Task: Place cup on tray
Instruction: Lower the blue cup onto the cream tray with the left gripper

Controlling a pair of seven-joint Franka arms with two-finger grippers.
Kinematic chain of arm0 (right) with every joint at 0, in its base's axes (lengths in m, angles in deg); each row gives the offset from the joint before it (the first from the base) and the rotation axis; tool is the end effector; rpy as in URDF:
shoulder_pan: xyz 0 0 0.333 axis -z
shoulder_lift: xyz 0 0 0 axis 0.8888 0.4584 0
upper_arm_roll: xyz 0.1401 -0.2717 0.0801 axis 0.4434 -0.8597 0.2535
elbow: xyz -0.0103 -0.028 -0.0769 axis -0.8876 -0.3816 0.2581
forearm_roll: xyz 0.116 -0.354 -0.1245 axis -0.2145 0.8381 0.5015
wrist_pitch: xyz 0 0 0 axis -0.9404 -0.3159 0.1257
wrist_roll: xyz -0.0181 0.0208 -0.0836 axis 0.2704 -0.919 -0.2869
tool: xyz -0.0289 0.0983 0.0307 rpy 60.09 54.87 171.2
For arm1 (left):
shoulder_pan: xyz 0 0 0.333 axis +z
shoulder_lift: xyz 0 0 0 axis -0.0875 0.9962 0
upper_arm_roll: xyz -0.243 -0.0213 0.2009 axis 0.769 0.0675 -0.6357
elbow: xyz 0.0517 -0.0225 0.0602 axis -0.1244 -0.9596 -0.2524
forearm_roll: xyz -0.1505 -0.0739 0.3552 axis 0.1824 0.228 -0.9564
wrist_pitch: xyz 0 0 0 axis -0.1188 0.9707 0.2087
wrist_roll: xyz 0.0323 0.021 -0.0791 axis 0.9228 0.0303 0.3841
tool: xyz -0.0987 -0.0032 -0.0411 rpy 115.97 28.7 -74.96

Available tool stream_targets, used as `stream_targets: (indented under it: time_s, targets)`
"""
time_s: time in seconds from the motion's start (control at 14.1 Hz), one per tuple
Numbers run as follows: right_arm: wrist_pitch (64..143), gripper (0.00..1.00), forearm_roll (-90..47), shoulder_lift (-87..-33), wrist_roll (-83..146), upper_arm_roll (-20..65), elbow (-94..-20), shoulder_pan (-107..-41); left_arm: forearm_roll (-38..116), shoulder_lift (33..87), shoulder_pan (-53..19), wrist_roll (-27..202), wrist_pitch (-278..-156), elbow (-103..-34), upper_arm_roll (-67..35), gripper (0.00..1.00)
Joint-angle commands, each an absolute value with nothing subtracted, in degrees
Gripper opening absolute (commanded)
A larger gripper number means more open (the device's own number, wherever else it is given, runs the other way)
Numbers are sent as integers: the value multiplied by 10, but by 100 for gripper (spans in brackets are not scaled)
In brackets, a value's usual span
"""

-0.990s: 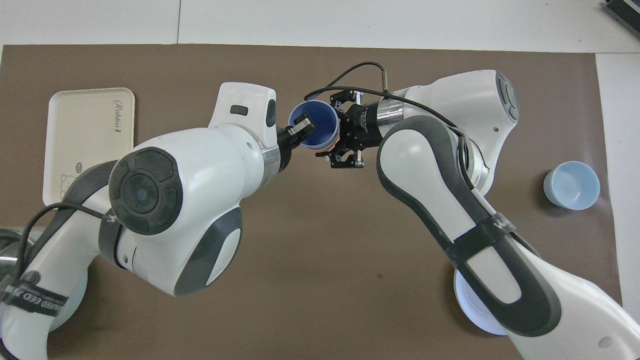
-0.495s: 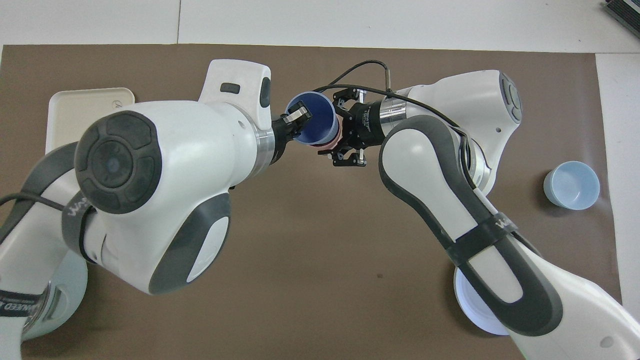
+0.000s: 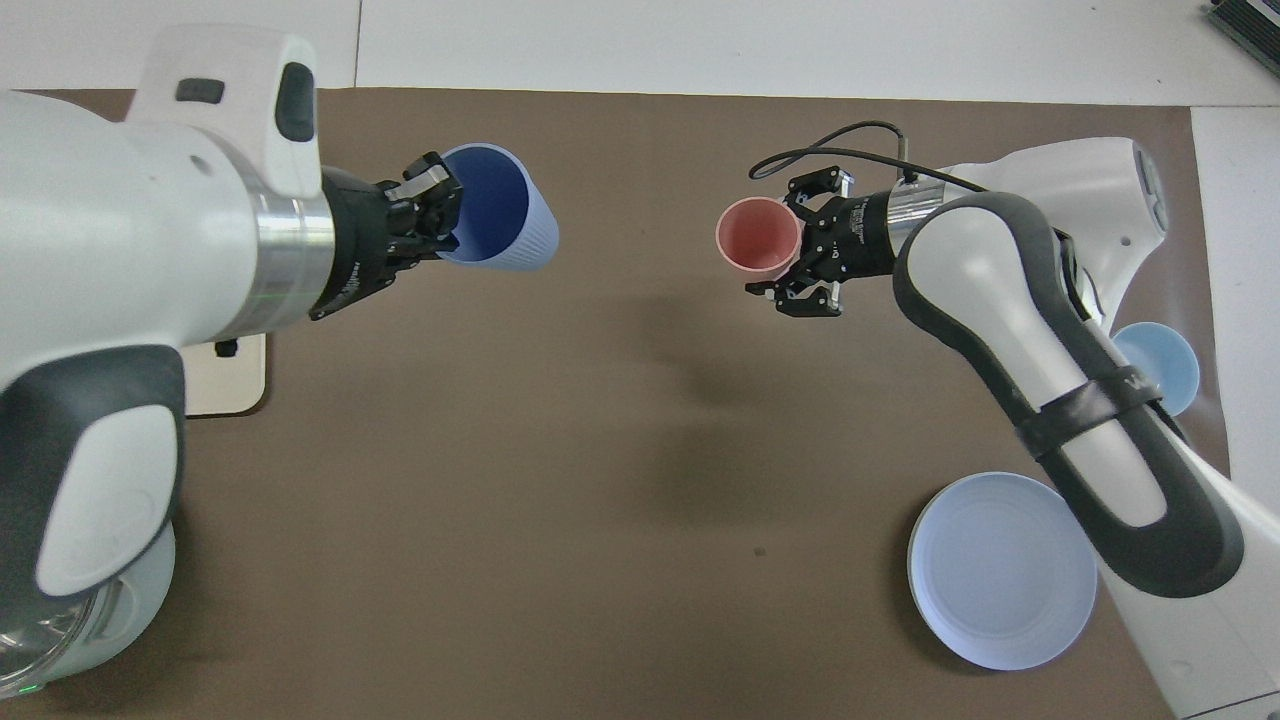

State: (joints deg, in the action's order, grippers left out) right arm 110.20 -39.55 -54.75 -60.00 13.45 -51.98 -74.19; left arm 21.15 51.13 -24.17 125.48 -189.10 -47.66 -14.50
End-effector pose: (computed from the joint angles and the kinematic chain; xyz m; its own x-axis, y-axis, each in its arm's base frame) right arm 0.6527 0.1414 0.3979 -0.1424 -0.7450 -0.6517 -0.9833 0.1821 0.0066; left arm 0.5357 -0.2443 0.6746 0.8375 0.5333 0.1190 0.4616 -0.8071 0.3680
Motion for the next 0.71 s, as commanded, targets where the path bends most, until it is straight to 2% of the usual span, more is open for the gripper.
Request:
stream_targets:
  time_s: [0.0, 0.07, 0.21, 0.42, 0.64]
  targets:
    - [1097, 0, -430, -579, -538, 141, -595, -669, 273, 462, -140, 1078, -1911, -577, -146, 0]
    - [1097, 0, -432, -579, -527, 141, -605, -645, 287, 448, -101, 1018, -1928, -619, -146, 0]
    - [1099, 0, -432, -578, -523, 140, -612, -603, 291, 452, -49, 922, -1962, -659, -148, 0]
    - [1094, 0, -447, -572, -468, 141, -624, -560, 291, 506, 25, 813, -2022, -682, -148, 0]
    - [1055, 0, -516, -532, -384, 141, -624, -522, 300, 568, 121, 645, -2057, -684, -148, 0]
